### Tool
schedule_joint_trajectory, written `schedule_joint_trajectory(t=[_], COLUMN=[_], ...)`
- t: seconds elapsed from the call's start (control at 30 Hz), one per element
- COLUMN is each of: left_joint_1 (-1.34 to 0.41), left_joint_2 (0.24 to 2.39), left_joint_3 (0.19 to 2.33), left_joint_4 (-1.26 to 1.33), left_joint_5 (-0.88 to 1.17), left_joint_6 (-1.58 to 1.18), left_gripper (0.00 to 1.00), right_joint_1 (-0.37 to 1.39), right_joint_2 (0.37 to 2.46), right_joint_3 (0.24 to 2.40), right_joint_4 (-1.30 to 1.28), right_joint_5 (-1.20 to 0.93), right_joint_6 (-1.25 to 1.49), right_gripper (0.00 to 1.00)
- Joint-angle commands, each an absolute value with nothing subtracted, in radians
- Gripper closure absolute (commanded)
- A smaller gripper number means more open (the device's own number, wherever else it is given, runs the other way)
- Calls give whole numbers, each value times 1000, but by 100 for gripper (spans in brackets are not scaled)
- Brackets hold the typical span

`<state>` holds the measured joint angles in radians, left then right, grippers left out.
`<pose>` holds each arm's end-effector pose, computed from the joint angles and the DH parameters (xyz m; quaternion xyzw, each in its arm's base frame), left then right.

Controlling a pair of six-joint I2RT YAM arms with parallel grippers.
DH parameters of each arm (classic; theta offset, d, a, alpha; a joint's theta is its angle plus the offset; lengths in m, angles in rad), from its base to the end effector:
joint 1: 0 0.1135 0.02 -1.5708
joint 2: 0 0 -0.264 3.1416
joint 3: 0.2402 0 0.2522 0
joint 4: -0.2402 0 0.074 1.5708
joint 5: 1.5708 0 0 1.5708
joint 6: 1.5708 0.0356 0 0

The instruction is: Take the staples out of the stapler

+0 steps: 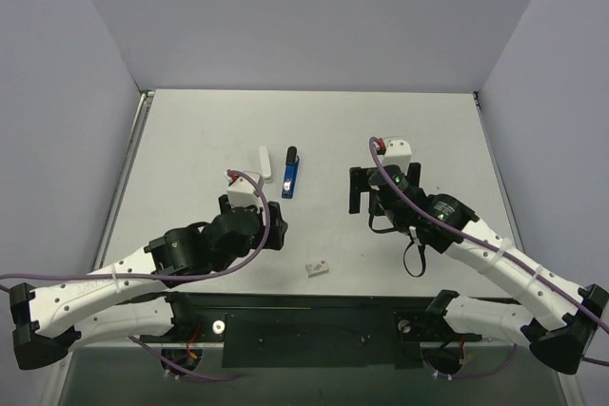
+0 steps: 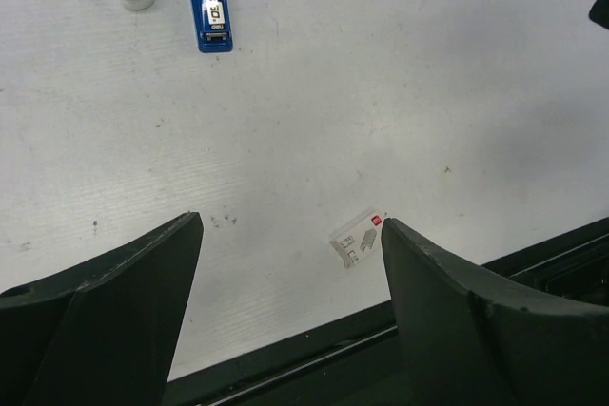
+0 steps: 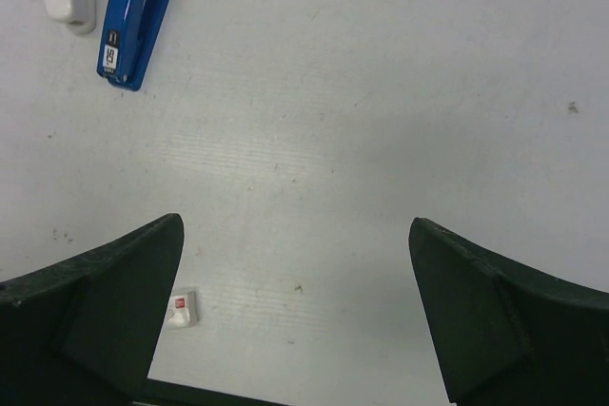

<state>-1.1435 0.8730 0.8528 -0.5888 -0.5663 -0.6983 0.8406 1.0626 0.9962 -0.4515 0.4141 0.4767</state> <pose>0.0927 -0.1576 0.3113 0.0619 0.8588 -0.2037 0.4660 0.1658 0.1637 0.3350 -0.0515 0.8509 0.1604 0.4977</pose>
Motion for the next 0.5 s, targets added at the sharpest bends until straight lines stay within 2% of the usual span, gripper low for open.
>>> schedule_joint_trajectory(t=[0.0, 0.37, 0.47], left_joint_1=[-1138, -1138, -1138], left_joint_2=[903, 965, 988], left_joint_3=[937, 1034, 1054], left_joint_4=[-603, -580, -586], left_joint_5=[-647, -776, -807], left_joint_6=[-661, -634, -629], left_gripper=[13, 12, 12], right_joint_1=[818, 785, 770], right_joint_2=[1009, 940, 907], right_joint_3=[1052, 1104, 1095], right_joint_4=[-506, -505, -496], right_joint_5=[492, 523, 476], right_joint_6=[423, 394, 377], right_gripper=[0, 0, 0])
